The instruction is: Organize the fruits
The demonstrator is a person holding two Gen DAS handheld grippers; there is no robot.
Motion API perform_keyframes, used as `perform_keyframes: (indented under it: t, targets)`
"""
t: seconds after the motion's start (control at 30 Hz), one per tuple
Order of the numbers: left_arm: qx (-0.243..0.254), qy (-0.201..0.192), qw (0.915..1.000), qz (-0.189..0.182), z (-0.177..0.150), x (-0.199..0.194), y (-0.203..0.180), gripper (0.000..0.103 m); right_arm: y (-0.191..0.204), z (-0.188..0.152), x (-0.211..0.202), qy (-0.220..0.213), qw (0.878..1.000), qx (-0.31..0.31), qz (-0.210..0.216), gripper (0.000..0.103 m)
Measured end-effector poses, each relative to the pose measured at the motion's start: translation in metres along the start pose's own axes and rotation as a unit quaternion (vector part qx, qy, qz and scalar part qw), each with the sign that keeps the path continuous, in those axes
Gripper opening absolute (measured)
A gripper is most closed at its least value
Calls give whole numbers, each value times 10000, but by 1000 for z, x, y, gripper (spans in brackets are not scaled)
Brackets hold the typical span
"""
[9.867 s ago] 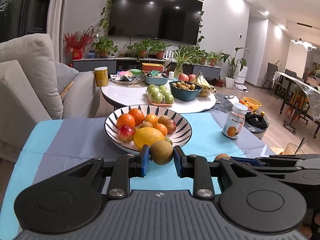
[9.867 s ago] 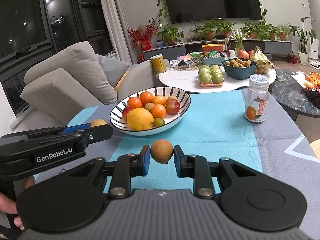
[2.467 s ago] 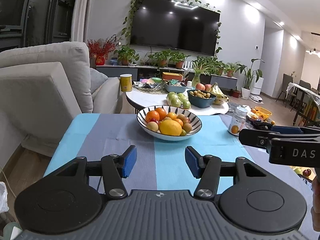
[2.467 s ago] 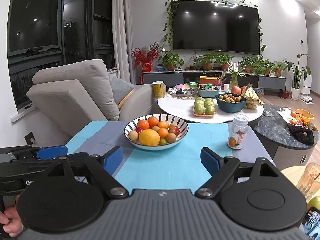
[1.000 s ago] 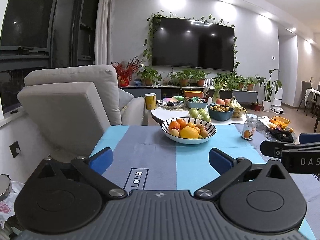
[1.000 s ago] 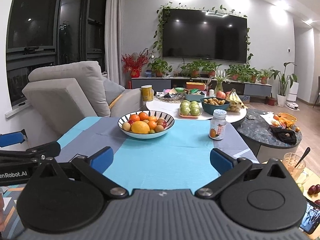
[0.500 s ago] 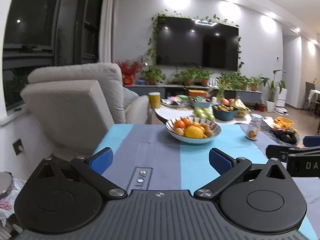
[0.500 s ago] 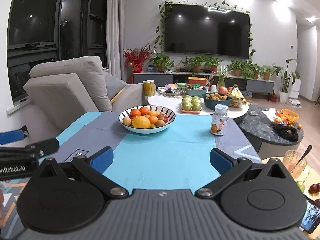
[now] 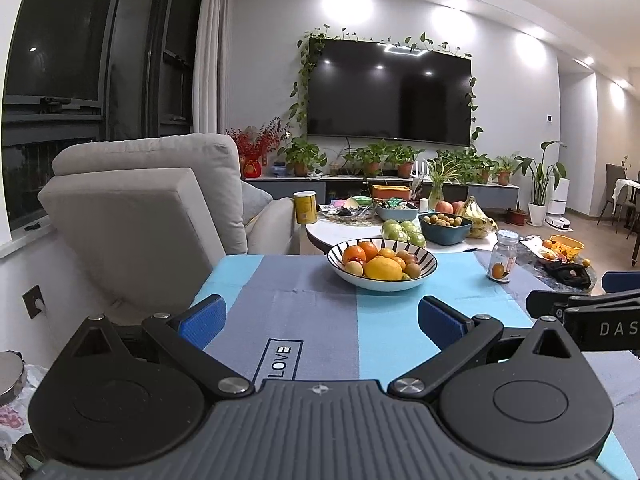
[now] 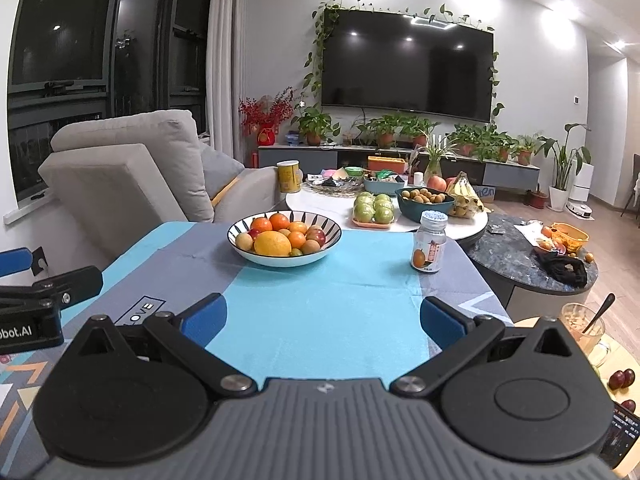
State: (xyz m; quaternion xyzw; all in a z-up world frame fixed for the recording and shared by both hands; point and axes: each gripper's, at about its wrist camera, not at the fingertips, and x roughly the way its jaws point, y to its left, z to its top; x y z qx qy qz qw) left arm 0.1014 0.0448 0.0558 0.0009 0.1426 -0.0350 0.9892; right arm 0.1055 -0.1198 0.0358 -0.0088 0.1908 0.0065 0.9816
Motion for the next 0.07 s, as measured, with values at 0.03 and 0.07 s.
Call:
perform_keyframes:
  t: [0.03,0.07]
  targets:
    - [6,8,10000,2,0,0,0,103,0,0,0,-4,10000,-2,-2,62]
    - [7,19,10000,3,0,1,0,103,0,0,0,-2,10000,-6,0,62]
